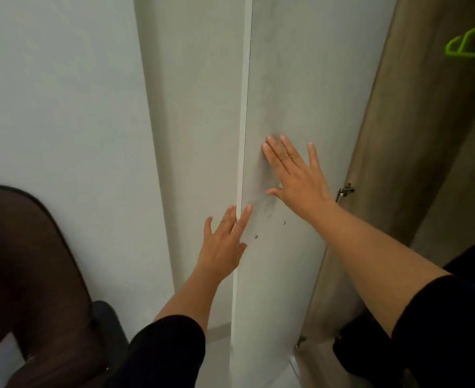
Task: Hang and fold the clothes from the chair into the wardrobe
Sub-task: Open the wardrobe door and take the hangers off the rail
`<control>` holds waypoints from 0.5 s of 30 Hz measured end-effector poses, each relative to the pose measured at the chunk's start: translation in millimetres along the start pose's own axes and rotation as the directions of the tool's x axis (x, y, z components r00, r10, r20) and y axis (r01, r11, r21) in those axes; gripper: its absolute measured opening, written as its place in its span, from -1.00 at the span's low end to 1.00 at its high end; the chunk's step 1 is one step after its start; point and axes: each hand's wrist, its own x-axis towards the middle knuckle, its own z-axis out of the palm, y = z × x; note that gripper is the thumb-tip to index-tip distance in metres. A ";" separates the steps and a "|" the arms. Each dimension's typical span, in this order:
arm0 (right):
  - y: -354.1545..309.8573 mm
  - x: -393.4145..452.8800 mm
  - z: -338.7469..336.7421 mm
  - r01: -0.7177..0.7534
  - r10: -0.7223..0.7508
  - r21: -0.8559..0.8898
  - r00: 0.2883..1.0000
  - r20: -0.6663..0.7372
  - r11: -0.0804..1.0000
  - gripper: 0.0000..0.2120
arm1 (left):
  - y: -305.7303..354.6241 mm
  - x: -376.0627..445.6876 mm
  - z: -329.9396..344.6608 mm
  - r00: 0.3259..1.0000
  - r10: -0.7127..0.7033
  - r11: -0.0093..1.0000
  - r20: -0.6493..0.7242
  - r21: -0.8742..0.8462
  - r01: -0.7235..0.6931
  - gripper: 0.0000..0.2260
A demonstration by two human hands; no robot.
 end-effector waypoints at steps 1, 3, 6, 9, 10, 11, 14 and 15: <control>-1.9 7.7 9.9 0.008 -0.008 -0.002 1.000 -0.014 1.000 -0.03 | -6.9 6.0 2.4 0.999 -0.035 0.999 0.002 0.022 0.035 -0.17; -3.4 22.9 30.8 0.023 -0.023 0.001 0.997 -0.069 1.000 -0.05 | -19.3 18.4 8.8 0.995 -0.097 0.993 -0.022 0.061 0.098 -0.09; -2.3 44.9 58.4 0.044 -0.048 -0.029 0.990 -0.133 0.999 -0.05 | -35.1 38.4 24.2 0.981 -0.193 0.979 0.004 0.066 0.192 -0.05; 4.3 65.6 84.9 0.046 -0.061 -0.118 0.989 -0.134 0.992 -0.03 | -49.1 61.8 41.0 0.962 -0.271 0.952 -0.042 0.140 0.274 0.04; 6.5 72.0 93.6 0.046 -0.064 -0.142 0.990 -0.128 0.989 -0.03 | -53.9 69.9 47.8 0.956 -0.286 0.942 -0.068 0.160 0.294 0.06; 8.0 77.9 102.5 0.049 -0.069 -0.160 0.990 -0.121 0.986 -0.03 | -58.4 77.8 53.8 0.950 -0.298 0.934 -0.095 0.178 0.311 0.06; 12.6 92.9 126.8 0.048 -0.070 -0.188 0.991 -0.113 0.981 -0.05 | -69.4 101.9 66.4 0.935 -0.321 0.915 -0.148 0.208 0.347 0.02; 14.1 97.4 133.2 0.045 -0.068 -0.197 0.992 -0.109 0.979 -0.06 | -72.6 109.8 69.7 0.930 -0.335 0.910 -0.153 0.205 0.361 0.02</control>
